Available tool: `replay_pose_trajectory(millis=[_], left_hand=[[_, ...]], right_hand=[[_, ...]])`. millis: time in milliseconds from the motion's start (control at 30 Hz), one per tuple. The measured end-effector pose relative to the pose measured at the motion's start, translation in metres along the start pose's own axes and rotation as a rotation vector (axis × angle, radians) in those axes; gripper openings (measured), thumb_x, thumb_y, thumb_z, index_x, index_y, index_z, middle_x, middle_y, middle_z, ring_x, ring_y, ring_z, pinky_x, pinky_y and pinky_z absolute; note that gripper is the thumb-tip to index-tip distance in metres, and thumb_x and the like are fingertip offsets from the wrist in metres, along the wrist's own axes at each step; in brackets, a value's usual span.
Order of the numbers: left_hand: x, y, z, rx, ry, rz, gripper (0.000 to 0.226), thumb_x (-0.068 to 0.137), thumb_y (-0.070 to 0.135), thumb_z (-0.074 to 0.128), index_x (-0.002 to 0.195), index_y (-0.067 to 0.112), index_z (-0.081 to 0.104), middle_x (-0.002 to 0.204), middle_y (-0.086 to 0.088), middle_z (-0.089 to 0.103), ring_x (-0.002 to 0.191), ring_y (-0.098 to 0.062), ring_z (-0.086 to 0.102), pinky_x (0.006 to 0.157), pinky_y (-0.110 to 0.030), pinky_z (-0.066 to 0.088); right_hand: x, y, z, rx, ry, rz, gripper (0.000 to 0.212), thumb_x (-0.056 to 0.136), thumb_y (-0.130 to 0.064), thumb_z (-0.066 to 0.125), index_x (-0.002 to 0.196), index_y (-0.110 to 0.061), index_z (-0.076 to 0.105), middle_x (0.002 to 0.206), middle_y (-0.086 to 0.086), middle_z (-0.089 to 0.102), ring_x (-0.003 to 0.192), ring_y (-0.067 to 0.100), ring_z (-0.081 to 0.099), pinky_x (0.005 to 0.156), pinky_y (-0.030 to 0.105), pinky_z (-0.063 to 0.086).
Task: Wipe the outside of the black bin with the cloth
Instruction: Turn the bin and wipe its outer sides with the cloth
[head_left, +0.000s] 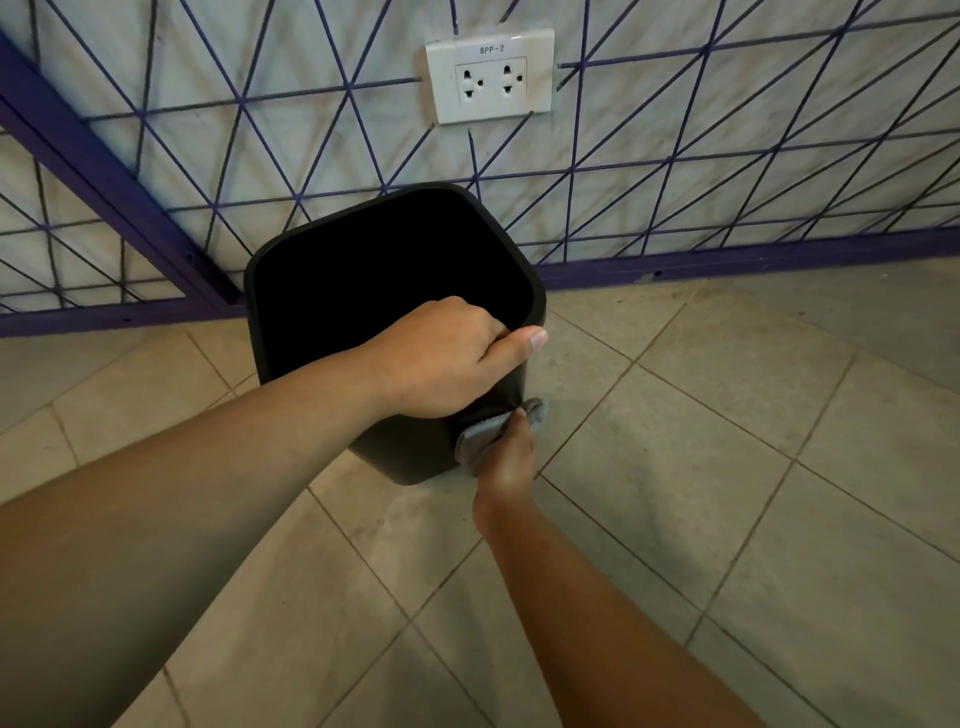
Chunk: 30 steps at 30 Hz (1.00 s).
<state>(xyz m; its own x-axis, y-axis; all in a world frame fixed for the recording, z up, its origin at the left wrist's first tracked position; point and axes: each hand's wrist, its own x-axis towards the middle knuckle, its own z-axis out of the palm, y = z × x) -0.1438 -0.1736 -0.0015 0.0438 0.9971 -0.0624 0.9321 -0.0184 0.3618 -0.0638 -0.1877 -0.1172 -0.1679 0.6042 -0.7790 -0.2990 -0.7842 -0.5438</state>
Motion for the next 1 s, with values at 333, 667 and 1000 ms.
replay_pose_trajectory(millis=[333, 667, 1000], left_hand=[[-0.008, 0.007, -0.005, 0.023, -0.032, -0.055, 0.069, 0.1, 0.056, 0.028, 0.071, 0.003, 0.059, 0.056, -0.005, 0.047, 0.055, -0.024, 0.054, 0.069, -0.046, 0.05], [-0.036, 0.01, -0.011, 0.116, -0.057, 0.026, 0.034, 0.102, 0.044, 0.036, 0.095, 0.021, 0.059, 0.085, 0.003, 0.06, 0.078, -0.011, 0.056, 0.077, -0.032, 0.044], [-0.074, 0.009, -0.033, 0.028, -0.29, 0.06, 0.034, 0.097, 0.04, 0.052, 0.127, 0.029, 0.065, 0.099, 0.019, 0.065, 0.095, -0.001, 0.061, 0.088, -0.029, 0.05]], right_hand=[[-0.029, -0.011, -0.021, -0.195, -0.081, 0.15, 0.042, 0.116, -0.031, 0.038, 0.122, 0.002, 0.064, 0.076, 0.016, 0.06, 0.08, 0.027, 0.063, 0.104, 0.041, 0.046], [-0.03, -0.042, -0.085, -0.291, 0.125, -0.032, 0.061, 0.115, -0.046, 0.035, 0.079, -0.004, 0.06, 0.06, 0.013, 0.061, 0.061, 0.024, 0.055, 0.057, 0.029, 0.045], [-0.034, -0.053, -0.095, -0.205, 0.073, -0.116, 0.054, 0.116, -0.039, 0.036, 0.104, 0.001, 0.071, 0.079, 0.014, 0.062, 0.074, 0.03, 0.061, 0.101, 0.042, 0.048]])
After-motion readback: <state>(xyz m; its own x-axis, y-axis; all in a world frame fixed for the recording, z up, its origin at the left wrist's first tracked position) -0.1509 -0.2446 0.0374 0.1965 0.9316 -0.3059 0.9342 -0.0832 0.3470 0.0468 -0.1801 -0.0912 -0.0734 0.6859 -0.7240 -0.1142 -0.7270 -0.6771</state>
